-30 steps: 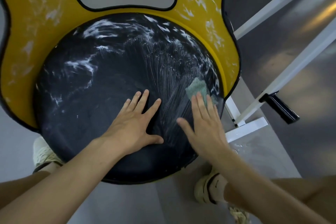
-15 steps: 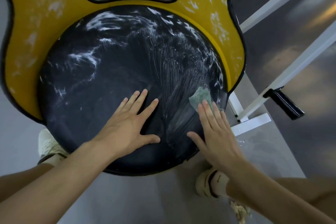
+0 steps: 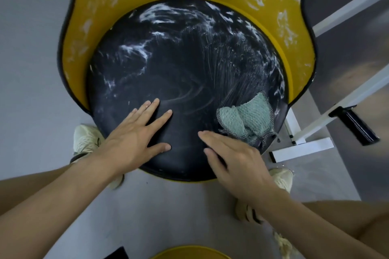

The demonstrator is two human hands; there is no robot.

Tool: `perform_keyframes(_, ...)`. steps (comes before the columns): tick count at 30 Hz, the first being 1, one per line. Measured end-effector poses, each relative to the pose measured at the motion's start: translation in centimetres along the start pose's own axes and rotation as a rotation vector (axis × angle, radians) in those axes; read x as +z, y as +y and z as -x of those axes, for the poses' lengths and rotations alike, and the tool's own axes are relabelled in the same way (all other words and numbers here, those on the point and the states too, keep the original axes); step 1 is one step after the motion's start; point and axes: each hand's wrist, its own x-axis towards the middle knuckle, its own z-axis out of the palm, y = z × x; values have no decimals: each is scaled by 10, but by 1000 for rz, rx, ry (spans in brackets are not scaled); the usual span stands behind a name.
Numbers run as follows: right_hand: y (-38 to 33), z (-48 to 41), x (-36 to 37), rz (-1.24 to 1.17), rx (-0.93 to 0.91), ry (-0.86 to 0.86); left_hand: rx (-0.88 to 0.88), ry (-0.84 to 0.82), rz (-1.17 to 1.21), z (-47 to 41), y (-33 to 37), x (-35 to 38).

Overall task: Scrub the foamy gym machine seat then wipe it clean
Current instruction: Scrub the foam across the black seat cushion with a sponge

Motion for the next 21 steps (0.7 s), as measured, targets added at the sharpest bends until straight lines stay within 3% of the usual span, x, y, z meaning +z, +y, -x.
perform_keyframes(4, 38, -6, -21, 155, 44, 58, -12, -3, -24, -5, 5, -2)
perform_keyframes(8, 83, -11, -22, 393, 355, -246, -21, -18, -35, -9, 9, -2)
perform_keyframes(14, 98, -18, -29, 145, 381, -202, -18, -9, -30, -9, 6, 1)
perform_keyframes(19, 84, -18, 1, 348, 361, -288, -15, 2, -23, -7, 4, 4)
perform_keyframes(21, 62, -13, 14, 424, 264, -349, -17, 21, -28, -4, 1, 5)
